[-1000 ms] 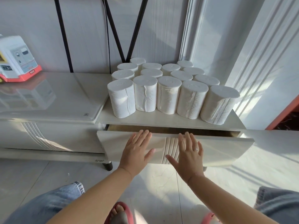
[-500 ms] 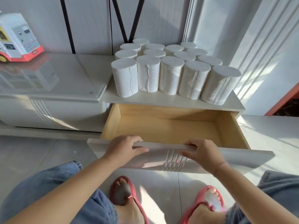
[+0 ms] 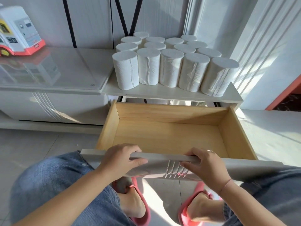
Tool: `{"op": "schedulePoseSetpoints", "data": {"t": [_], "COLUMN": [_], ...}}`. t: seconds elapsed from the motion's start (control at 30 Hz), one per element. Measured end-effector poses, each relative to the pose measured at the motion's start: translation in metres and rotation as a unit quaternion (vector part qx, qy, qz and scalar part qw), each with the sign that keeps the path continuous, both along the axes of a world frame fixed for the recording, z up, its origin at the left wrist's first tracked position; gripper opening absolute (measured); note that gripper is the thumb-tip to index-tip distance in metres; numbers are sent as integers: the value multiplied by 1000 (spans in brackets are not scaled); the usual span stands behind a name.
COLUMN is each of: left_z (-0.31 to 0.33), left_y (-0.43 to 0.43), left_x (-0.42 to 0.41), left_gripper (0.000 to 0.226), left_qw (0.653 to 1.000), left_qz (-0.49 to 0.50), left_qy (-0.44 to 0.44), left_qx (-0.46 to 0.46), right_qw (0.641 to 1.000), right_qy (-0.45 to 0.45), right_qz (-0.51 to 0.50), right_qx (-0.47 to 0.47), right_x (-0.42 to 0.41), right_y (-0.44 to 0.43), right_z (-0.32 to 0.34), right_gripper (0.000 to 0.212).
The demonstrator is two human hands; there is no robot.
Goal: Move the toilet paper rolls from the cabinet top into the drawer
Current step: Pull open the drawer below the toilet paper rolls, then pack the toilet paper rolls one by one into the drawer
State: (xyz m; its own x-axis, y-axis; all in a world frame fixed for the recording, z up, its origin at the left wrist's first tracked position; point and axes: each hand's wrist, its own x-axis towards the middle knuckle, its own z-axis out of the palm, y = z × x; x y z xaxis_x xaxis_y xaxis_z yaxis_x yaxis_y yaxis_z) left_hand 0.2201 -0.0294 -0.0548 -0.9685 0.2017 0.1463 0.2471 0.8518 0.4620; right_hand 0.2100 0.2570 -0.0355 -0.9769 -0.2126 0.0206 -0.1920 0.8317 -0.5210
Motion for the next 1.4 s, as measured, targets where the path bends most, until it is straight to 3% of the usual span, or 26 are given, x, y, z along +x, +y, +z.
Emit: {"op": "schedulePoseSetpoints", "data": {"t": [0.17,0.23,0.33,0.5,0.67,0.83,1.03,1.13,1.23,1.4], "left_z": [4,8,15,13,-4,-22,-35,-37,-37,-32], "left_y": [-4,-8,-15,-40,-72,-92,-90,-91,-89,-84], "left_x": [-7,-19,-50,-109,-134,-137,-141,-143,-143,-144], "left_gripper": [56,60,76,74,65,80,88,89,84,84], "left_qw": [997,994,998,999,996,993,992,992,992,990], "left_qz": [-14,-40,-55,33,69,89,107,108,111,117], "left_qy": [-71,-94,-34,9,7,-4,-60,-71,-65,-63], "left_qx": [15,33,9,-30,-51,-78,-38,-6,20,36], "right_qw": [996,997,978,940,964,973,979,979,984,978], "right_qy": [-66,26,152,213,181,159,113,126,92,-67], "right_qz": [35,-2,-87,-190,-152,-138,-140,-122,-40,133], "right_qx": [-44,-79,-112,-184,-122,-93,-90,-99,-145,-144], "right_x": [-20,-49,-113,-205,-258,-283,-258,-216,-177,-171], "right_y": [3,10,27,58,76,93,90,75,33,-72], "right_z": [13,21,41,73,83,89,97,101,102,42], "right_gripper": [45,43,55,86,97,91,78,82,76,81]}}
